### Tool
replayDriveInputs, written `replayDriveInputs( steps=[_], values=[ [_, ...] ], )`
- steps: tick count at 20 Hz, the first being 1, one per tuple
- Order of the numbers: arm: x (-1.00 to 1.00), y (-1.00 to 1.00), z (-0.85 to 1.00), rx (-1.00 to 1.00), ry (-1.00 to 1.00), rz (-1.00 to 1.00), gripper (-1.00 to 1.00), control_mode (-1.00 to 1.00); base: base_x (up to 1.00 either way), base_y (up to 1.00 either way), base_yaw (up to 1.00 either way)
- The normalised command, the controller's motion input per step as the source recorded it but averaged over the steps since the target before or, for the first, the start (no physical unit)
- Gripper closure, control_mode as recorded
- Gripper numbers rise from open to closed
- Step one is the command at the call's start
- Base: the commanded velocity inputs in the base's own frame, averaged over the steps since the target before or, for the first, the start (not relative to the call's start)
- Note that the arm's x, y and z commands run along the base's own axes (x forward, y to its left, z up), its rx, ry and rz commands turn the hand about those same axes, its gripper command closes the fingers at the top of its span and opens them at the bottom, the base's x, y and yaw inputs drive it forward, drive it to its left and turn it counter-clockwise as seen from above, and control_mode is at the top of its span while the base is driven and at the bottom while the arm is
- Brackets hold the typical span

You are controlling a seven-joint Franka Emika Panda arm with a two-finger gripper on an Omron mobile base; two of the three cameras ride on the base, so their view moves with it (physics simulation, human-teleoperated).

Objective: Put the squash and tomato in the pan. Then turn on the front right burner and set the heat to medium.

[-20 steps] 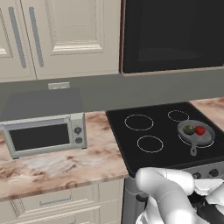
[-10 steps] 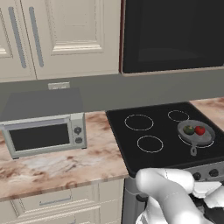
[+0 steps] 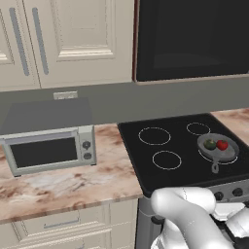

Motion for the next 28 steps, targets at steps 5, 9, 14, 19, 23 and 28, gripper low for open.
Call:
replayDriveInputs(
  steps=[5,9,14,19,23,28],
  values=[
    [0.12,-0.15,0.0,-0.01,-0.02,0.0,-1.0,-1.0,0.0,0.0,0.0],
    [0.05,-0.08,-0.01,-0.07,0.0,0.0,-1.0,-1.0,0.0,0.0,0.0],
    [0.0,0.0,-0.02,-0.06,0.0,0.0,-1.0,-1.0,0.0,0.0,0.0],
    [0.0,0.0,0.0,-0.01,-0.03,0.02,-1.0,-1.0,0.0,0.0,0.0],
    [0.0,0.01,0.0,-0.01,-0.04,0.02,-1.0,-1.0,0.0,0.0,0.0],
    [0.0,0.02,-0.02,-0.04,-0.02,0.01,-1.0,-1.0,0.0,0.0,0.0]
  ],
)
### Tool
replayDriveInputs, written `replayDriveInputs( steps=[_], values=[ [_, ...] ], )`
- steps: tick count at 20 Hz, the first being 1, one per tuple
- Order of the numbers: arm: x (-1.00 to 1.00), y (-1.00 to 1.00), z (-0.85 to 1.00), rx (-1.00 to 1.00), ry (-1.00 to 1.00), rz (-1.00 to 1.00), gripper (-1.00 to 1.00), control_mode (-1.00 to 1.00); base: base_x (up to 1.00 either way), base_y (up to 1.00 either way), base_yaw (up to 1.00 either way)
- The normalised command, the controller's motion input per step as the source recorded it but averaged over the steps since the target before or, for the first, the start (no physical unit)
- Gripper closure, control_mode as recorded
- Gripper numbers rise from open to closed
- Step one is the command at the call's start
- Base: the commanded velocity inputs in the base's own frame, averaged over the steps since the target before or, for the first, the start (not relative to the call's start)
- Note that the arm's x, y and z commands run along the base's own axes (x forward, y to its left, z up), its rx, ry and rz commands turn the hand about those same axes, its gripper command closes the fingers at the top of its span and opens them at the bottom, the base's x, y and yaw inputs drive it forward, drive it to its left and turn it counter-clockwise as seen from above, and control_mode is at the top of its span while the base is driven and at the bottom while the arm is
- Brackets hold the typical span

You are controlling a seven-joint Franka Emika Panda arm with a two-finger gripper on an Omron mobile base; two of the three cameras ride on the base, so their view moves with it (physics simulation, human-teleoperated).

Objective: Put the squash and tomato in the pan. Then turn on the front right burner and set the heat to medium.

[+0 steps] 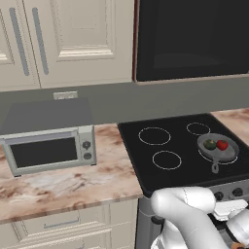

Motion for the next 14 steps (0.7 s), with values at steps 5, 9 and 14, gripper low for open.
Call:
replayDriveInputs(
  steps=[5,9,14],
  values=[
    [0.0,0.0,-0.01,-0.03,-0.03,0.01,-1.0,-1.0,0.0,0.0,0.0],
    [0.0,0.0,0.0,0.0,-0.05,0.04,-1.0,-1.0,0.0,0.0,0.0],
    [0.0,0.07,0.0,0.0,-0.07,0.01,-1.0,-1.0,0.0,0.0,0.0]
  ],
)
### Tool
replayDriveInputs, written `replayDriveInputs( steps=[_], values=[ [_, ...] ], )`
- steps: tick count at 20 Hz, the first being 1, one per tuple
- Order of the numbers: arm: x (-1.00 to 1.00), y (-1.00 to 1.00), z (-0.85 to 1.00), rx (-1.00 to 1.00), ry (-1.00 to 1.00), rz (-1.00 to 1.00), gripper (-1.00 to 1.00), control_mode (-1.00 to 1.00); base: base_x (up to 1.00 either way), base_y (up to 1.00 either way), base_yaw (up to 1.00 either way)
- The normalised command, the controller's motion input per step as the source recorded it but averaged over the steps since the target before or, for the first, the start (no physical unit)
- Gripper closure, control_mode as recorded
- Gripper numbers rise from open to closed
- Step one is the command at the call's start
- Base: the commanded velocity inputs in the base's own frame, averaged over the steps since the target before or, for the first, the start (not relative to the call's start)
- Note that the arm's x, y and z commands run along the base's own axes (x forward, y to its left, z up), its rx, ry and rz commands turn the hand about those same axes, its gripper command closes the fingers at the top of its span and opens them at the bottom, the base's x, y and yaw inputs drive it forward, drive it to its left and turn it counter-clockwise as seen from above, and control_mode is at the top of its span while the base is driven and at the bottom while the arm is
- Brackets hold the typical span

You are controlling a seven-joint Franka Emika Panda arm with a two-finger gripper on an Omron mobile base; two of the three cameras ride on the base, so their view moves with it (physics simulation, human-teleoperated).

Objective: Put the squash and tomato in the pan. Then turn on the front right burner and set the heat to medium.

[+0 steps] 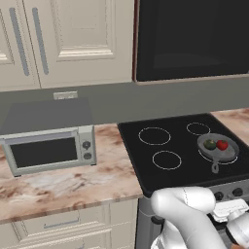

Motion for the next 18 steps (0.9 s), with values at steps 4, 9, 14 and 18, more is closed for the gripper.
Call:
replayDriveInputs(
  steps=[4,9,14,18],
  values=[
    [0.02,0.0,0.0,-0.02,-0.04,0.0,-1.0,-1.0,0.0,0.0,0.0],
    [0.12,0.0,-0.02,-0.02,-0.02,0.0,-1.0,-1.0,0.0,0.0,0.0],
    [0.15,0.0,0.0,0.0,-0.01,0.08,-1.0,-1.0,0.0,0.0,0.0],
    [0.25,-0.02,-0.02,0.0,0.0,0.13,-1.0,-1.0,0.0,0.0,0.0]
  ],
)
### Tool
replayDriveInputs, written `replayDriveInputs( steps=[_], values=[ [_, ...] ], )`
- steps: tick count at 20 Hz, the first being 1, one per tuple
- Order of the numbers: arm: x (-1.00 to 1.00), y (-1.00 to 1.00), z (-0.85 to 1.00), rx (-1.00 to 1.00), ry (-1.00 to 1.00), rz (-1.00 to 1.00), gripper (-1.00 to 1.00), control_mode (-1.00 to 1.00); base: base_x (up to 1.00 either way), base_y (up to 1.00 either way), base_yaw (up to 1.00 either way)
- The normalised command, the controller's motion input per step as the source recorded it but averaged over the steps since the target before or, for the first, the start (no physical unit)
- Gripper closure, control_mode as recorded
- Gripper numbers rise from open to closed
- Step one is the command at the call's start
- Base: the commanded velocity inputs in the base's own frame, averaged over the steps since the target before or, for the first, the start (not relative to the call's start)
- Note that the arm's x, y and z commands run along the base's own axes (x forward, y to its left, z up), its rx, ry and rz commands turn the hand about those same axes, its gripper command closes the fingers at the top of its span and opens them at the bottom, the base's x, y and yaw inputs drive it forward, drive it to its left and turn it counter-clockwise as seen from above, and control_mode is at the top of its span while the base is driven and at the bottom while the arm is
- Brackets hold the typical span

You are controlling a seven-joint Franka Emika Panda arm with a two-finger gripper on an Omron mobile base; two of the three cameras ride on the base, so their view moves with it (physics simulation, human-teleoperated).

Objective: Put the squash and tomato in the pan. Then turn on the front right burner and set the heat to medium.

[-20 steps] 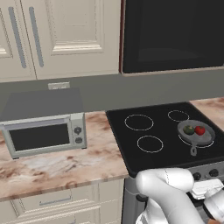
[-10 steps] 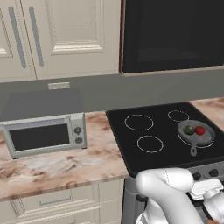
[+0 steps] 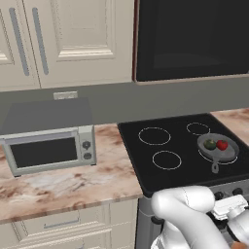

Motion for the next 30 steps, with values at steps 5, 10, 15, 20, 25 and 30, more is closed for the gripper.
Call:
replayDriveInputs(
  steps=[5,10,15,20,25,30],
  values=[
    [0.12,-0.09,-0.05,0.0,0.0,0.06,-1.0,-1.0,0.0,0.0,0.0],
    [0.0,0.0,0.0,0.0,0.0,0.0,-1.0,-1.0,0.0,0.0,0.0],
    [0.0,0.0,0.0,0.0,0.0,0.0,1.0,-1.0,0.0,0.0,0.0],
    [0.0,0.0,0.0,0.0,0.0,0.0,1.0,-1.0,0.0,0.0,0.0],
    [0.0,0.0,0.0,0.0,0.0,0.0,1.0,-1.0,0.0,0.0,0.0],
    [0.0,0.0,0.0,0.0,-0.01,0.0,1.0,-1.0,0.0,0.0,0.0]
  ],
)
